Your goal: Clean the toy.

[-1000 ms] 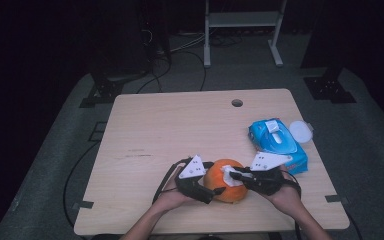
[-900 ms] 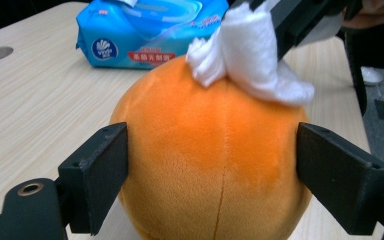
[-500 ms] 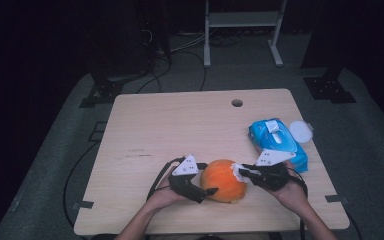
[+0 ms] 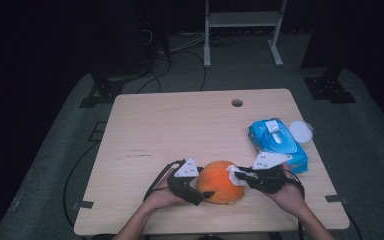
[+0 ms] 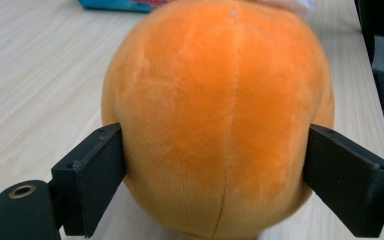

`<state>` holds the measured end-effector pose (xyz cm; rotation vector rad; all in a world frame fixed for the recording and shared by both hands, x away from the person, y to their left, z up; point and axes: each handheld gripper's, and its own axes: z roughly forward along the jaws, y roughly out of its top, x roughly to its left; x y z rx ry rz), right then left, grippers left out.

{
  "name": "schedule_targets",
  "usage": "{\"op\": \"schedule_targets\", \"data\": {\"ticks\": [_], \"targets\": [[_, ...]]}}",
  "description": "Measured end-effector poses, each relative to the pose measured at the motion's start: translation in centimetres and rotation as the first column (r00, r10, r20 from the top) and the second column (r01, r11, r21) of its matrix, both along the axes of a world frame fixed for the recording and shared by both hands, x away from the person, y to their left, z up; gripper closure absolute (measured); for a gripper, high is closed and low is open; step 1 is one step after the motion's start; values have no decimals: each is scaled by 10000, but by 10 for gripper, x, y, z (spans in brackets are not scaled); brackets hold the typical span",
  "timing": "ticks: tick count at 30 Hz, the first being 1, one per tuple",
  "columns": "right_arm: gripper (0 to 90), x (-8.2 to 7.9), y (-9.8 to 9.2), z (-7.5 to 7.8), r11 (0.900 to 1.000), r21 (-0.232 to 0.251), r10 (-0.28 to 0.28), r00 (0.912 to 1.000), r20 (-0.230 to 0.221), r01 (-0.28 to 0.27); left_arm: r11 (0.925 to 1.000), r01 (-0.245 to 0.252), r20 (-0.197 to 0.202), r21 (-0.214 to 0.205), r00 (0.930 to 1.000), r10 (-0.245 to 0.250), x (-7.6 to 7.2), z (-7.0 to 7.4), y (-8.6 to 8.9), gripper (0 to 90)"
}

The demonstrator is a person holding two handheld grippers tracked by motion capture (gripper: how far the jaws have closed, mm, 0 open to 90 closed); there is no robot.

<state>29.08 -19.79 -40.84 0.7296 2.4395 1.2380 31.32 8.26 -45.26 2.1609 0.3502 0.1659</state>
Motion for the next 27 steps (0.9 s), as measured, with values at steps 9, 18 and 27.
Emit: {"op": "schedule_targets", "data": {"ticks": [9, 18, 27], "targets": [[790, 4, -8, -6, 9988, -301, -398, 9992, -70, 396, 9966, -77, -269, -820, 9996, 55, 7, 10, -1, 86], [781, 5, -6, -1, 9998, -75, -198, 9995, -253, 196, 9975, -274, -1572, -655, 9874, 168, 15, 2, -7, 58], [786, 13, -11, 4, 9965, 463, -684, 9974, -245, 694, 9973, -68, 1665, -735, 9859, 190, 4, 12, -16, 209]]}}
